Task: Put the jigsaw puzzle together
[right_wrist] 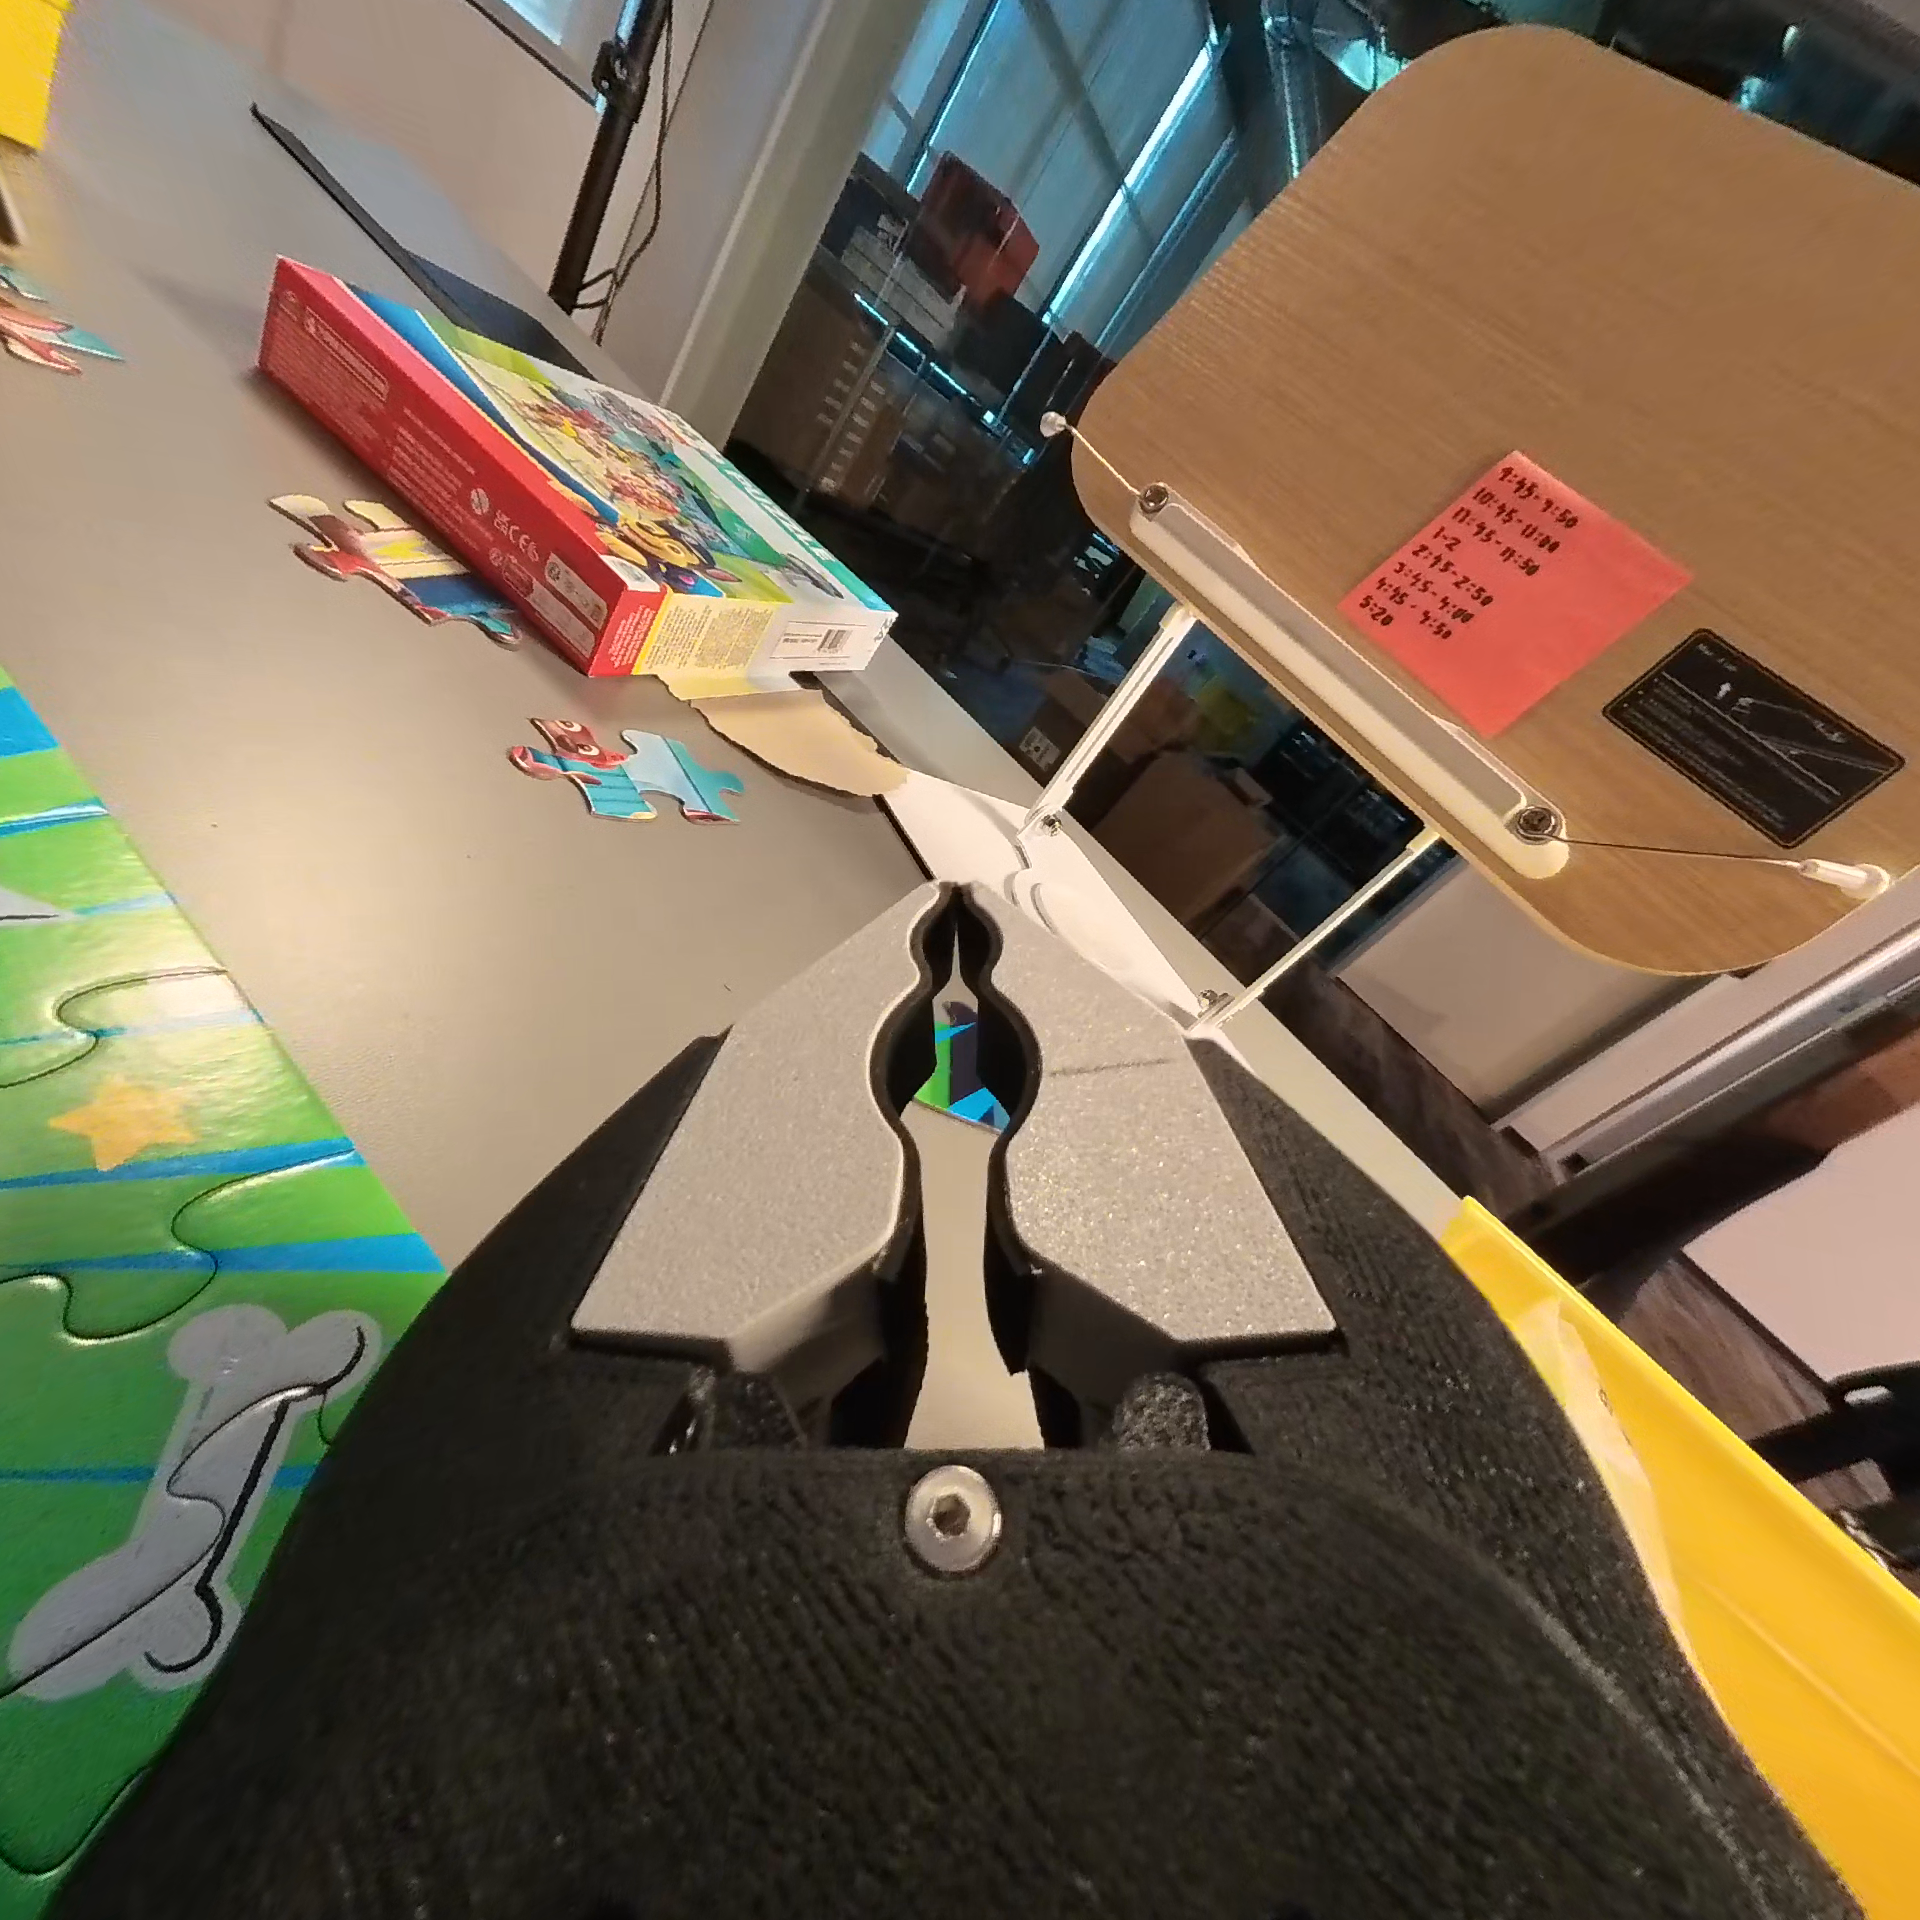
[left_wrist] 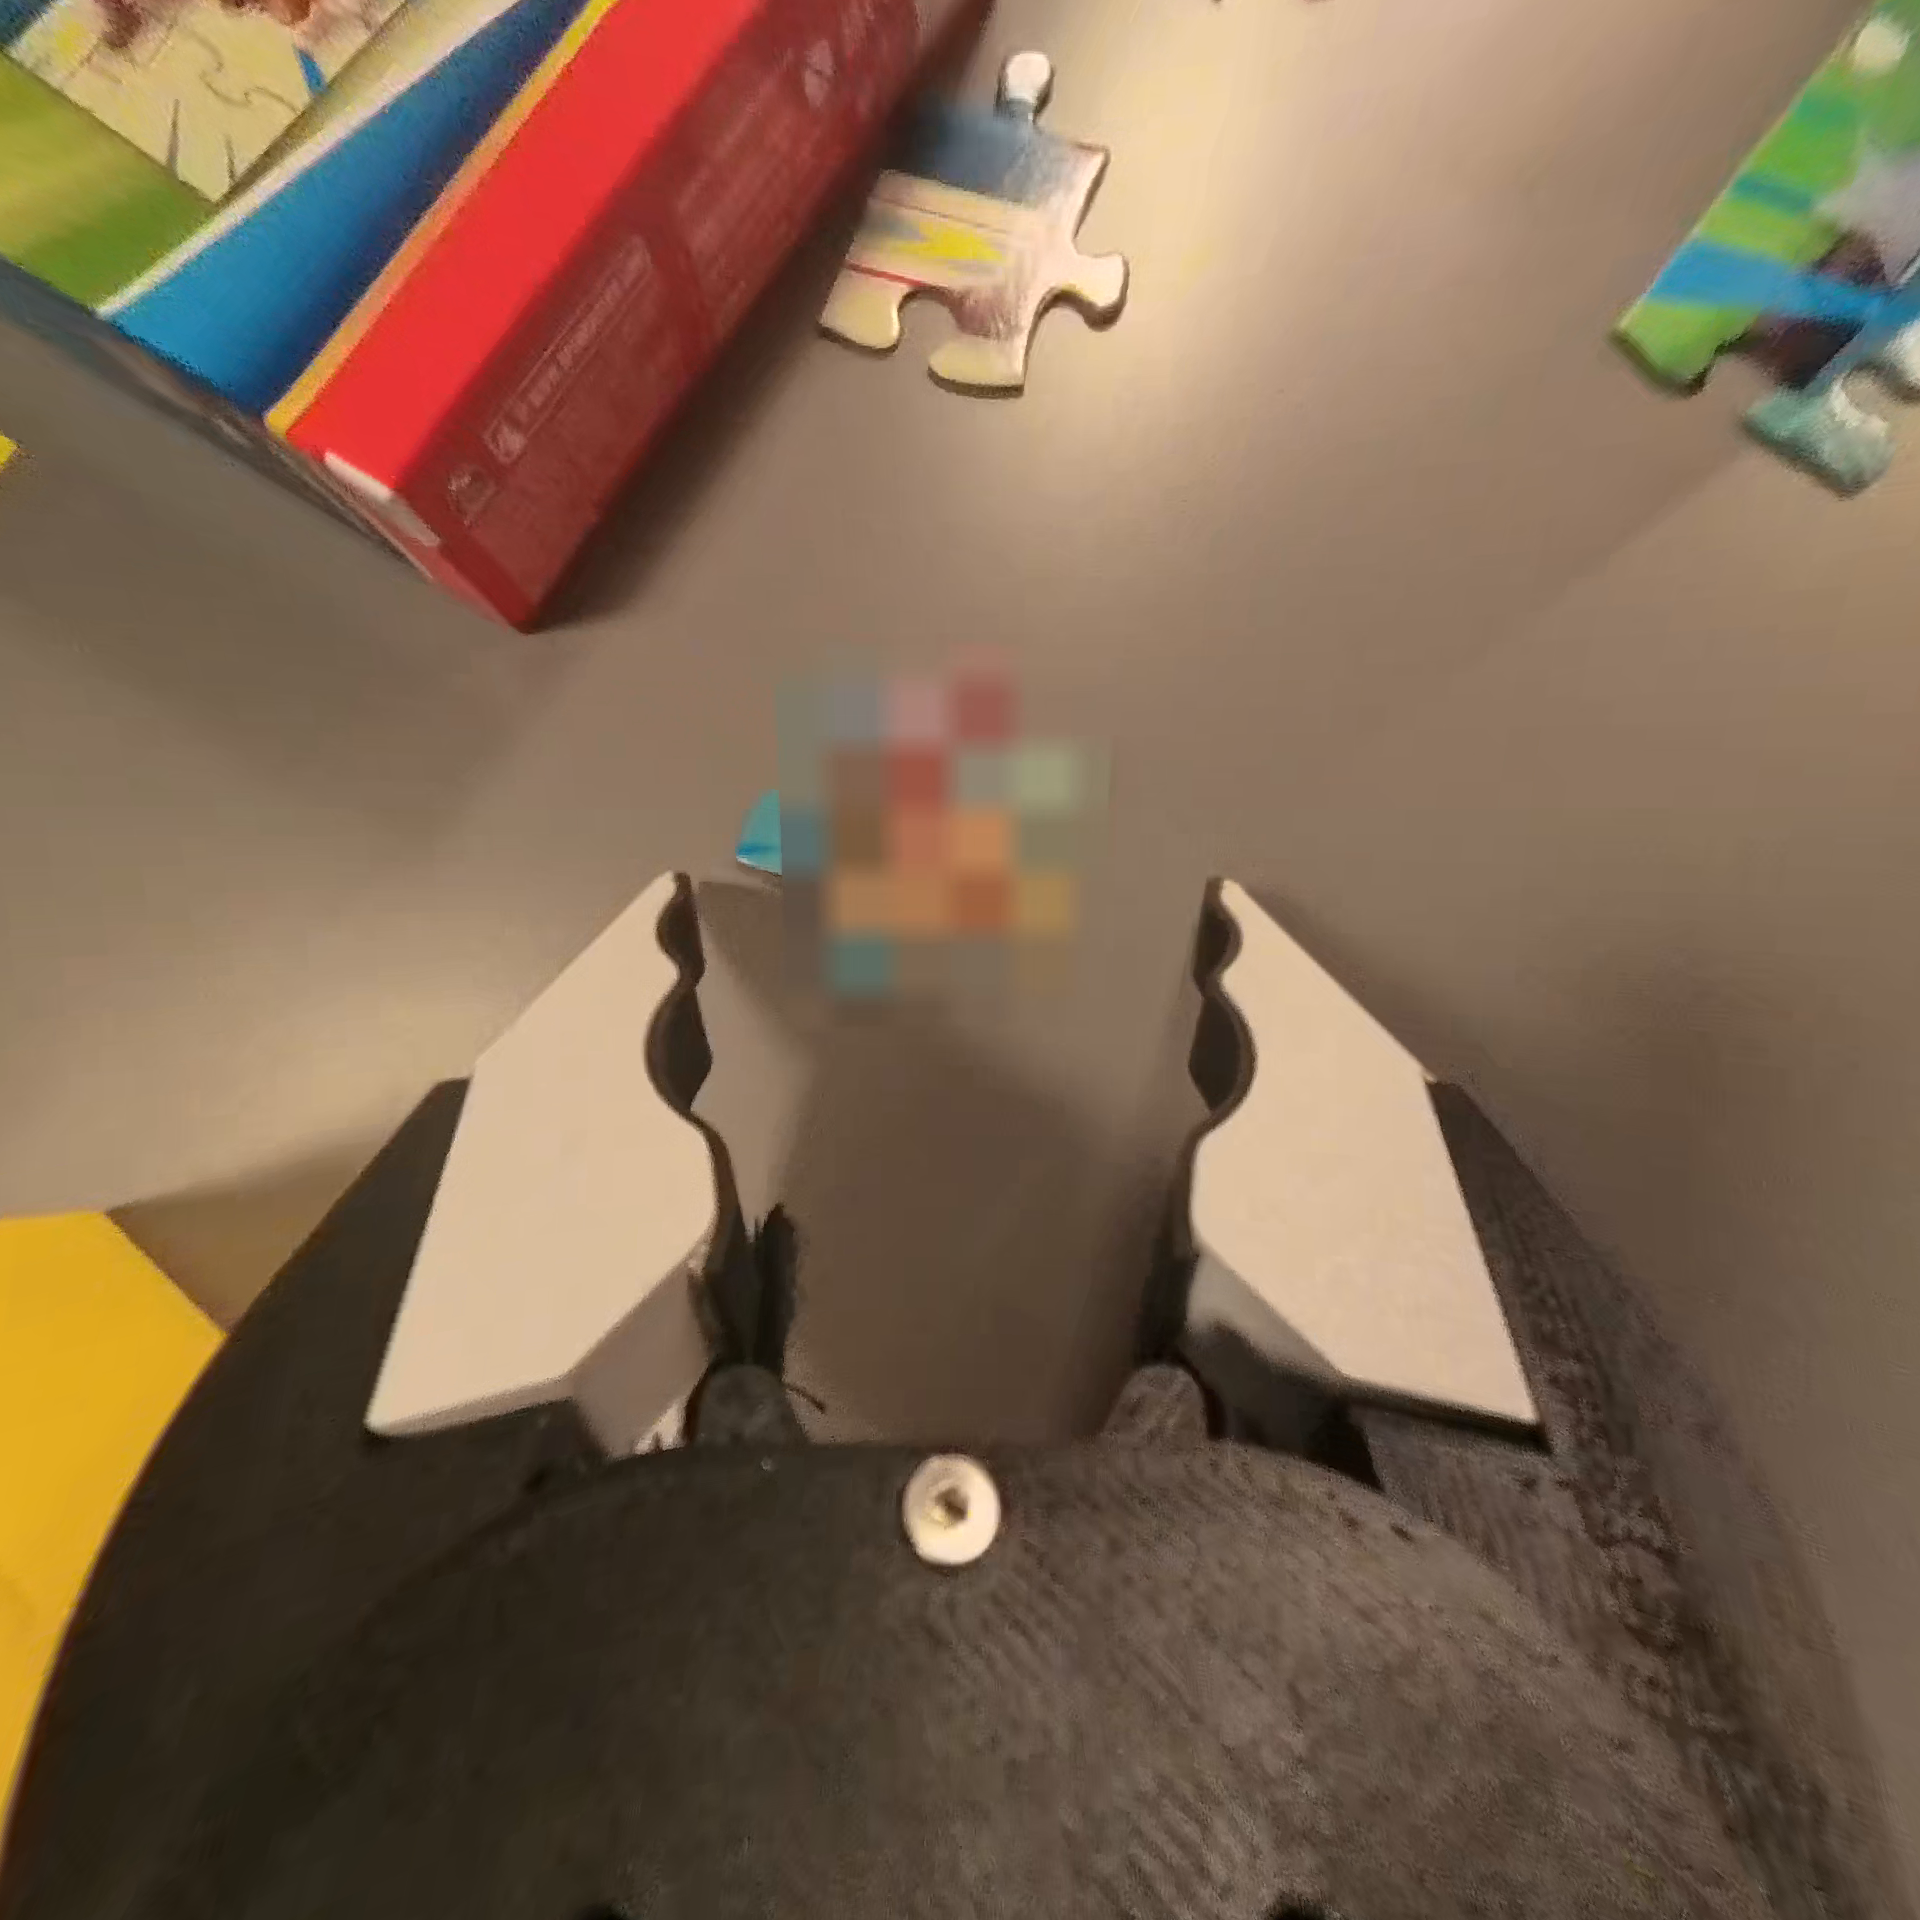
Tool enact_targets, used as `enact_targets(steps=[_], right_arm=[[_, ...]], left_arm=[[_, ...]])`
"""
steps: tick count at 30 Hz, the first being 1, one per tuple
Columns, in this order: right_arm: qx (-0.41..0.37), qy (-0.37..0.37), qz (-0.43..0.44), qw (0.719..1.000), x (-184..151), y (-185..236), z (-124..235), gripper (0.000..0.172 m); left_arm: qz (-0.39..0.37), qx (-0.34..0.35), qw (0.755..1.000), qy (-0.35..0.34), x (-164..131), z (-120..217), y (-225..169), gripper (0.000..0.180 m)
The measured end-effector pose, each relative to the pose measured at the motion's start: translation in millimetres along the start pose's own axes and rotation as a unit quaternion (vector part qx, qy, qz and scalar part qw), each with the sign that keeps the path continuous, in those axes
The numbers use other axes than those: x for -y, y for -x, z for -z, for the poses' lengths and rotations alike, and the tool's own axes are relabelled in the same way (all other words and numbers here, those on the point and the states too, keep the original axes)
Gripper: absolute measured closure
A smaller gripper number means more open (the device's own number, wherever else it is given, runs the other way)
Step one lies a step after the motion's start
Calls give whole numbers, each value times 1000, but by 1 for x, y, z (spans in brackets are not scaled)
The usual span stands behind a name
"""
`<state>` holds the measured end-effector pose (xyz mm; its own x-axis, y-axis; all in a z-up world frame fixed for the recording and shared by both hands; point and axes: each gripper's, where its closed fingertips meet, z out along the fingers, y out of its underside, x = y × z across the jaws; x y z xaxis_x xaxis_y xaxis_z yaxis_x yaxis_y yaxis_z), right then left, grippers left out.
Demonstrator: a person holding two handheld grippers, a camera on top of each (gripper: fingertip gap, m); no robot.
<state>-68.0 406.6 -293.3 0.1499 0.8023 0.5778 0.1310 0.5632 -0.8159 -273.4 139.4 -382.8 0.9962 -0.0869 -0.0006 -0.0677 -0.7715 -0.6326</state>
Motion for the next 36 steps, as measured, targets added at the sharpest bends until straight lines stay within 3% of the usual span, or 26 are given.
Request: enact_targets(steps=[11,16,21,25,27,32,36], right_arm=[[-12,51,-25,998,-18,-7,-6,172],[-28,75,-35,996,-26,-13,-7,172],[-29,81,-37,996,-28,-13,-7,172],[-31,83,-38,995,-29,-14,-7,172],[-32,83,-38,995,-29,-14,-7,172],[-29,80,-40,996,-28,-14,-6,172],[-25,77,-46,996,-27,-13,-6,172]], left_arm=[[-118,-99,987,35,5,-6,-6,104],[-109,-90,990,31,8,-7,2,122],[-91,-77,992,28,10,-7,8,154],[-115,-71,990,32,11,-8,4,156],[-138,-74,987,25,13,-8,-3,180],[-150,-37,988,28,15,-10,-7,178],[-81,-8,997,-2,21,-7,6,119]])
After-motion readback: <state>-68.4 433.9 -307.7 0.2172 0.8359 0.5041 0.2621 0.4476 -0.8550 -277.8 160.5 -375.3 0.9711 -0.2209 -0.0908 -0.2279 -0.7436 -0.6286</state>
